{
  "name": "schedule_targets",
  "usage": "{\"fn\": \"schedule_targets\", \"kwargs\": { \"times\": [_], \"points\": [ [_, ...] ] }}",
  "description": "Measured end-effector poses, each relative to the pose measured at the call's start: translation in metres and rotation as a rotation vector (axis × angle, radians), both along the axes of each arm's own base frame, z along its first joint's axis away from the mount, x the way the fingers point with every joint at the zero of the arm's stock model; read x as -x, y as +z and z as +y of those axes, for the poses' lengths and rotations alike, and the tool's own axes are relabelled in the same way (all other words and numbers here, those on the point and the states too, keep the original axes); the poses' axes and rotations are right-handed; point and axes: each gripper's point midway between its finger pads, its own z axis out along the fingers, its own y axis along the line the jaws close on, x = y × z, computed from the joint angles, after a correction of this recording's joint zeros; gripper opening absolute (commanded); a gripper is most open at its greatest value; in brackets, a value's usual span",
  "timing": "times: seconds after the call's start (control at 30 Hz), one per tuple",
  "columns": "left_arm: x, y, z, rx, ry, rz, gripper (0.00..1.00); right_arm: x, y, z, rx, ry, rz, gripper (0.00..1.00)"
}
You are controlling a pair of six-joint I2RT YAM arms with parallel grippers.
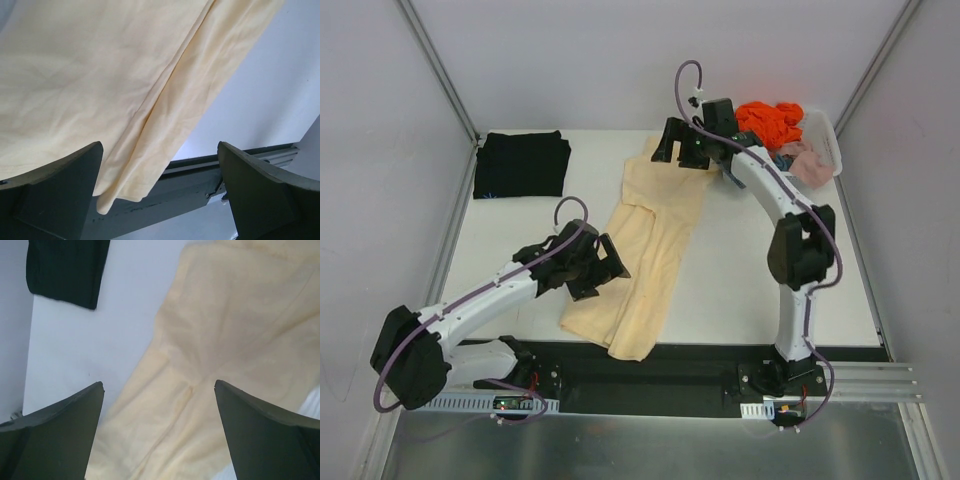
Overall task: Fold and stack the t-shirts
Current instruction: Rotate the tshirt 90 degrees
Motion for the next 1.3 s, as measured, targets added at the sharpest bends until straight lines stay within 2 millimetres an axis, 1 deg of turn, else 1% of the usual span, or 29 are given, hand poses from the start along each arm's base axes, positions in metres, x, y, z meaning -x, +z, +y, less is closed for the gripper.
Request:
{"fn": "schedule_targets", "kwargs": {
  "times": [0.07, 0.1, 0.17, 0.2, 0.23, 0.27, 0.33, 0.4, 0.53, 0.57, 0.63, 0.67, 0.77, 0.83, 1.0, 1.13, 1.2, 1.27, 1.3],
  "points": [
    [-0.003, -0.001, 0.004, -0.015, -0.008, -0.009, 0.99, 0.042, 0.02, 0.004, 0.039, 0.009, -0.024, 0.97],
    [-0.003, -0.006, 0.005, -0.028, -0.015, 0.0, 0.99, 0.061, 0.025, 0.006, 0.057, 0.01, -0.027, 0.97],
    [-0.007, -0.02, 0.008, -0.073, -0.038, 0.037, 0.99, 0.102, 0.024, 0.015, 0.078, 0.023, -0.007, 0.97],
    [-0.009, -0.026, 0.007, -0.09, -0.052, 0.058, 0.99, 0.119, 0.018, 0.02, 0.086, 0.032, 0.017, 0.97],
    [-0.011, -0.031, 0.007, -0.102, -0.065, 0.076, 0.99, 0.13, 0.01, 0.023, 0.094, 0.04, 0.043, 0.97],
    [-0.013, -0.037, 0.007, -0.112, -0.079, 0.092, 0.99, 0.14, -0.004, 0.025, 0.108, 0.039, 0.08, 0.97],
    [-0.015, -0.044, 0.007, -0.123, -0.099, 0.116, 0.99, 0.151, -0.035, 0.025, 0.142, 0.036, 0.157, 0.97],
    [-0.017, -0.05, 0.008, -0.121, -0.11, 0.138, 0.99, 0.157, -0.07, 0.023, 0.182, 0.026, 0.244, 0.97],
    [-0.02, -0.056, 0.009, -0.108, -0.115, 0.16, 0.99, 0.157, -0.125, 0.017, 0.259, 0.001, 0.356, 0.97],
    [-0.021, -0.057, 0.008, -0.1, -0.118, 0.164, 0.99, 0.156, -0.135, 0.014, 0.283, -0.008, 0.376, 0.97],
    [-0.02, -0.06, 0.004, -0.085, -0.133, 0.173, 0.99, 0.151, -0.147, 0.012, 0.315, -0.018, 0.407, 0.97],
    [-0.019, -0.062, 0.002, -0.073, -0.139, 0.182, 0.99, 0.146, -0.146, 0.013, 0.315, -0.022, 0.412, 0.97],
    [-0.014, -0.069, -0.006, -0.032, -0.148, 0.219, 0.99, 0.122, -0.145, 0.017, 0.299, -0.039, 0.394, 0.97],
    [-0.015, -0.067, -0.013, 0.006, -0.15, 0.223, 0.99, 0.112, -0.145, 0.016, 0.287, -0.047, 0.404, 0.97],
    [-0.018, -0.064, -0.04, 0.097, -0.163, 0.22, 0.99, 0.069, -0.144, 0.008, 0.268, -0.068, 0.39, 0.97],
    [-0.029, -0.059, -0.068, 0.157, -0.193, 0.201, 0.99, 0.037, -0.141, 0.003, 0.26, -0.062, 0.357, 0.97],
    [-0.036, -0.058, -0.081, 0.176, -0.212, 0.192, 0.99, 0.026, -0.138, -0.004, 0.263, -0.059, 0.34, 0.97],
    [-0.037, -0.056, -0.09, 0.19, -0.231, 0.188, 0.99, 0.023, -0.138, -0.016, 0.28, -0.058, 0.332, 0.97],
    [-0.037, -0.056, -0.091, 0.192, -0.234, 0.186, 0.99, 0.024, -0.139, -0.02, 0.287, -0.055, 0.329, 0.97]
  ]
}}
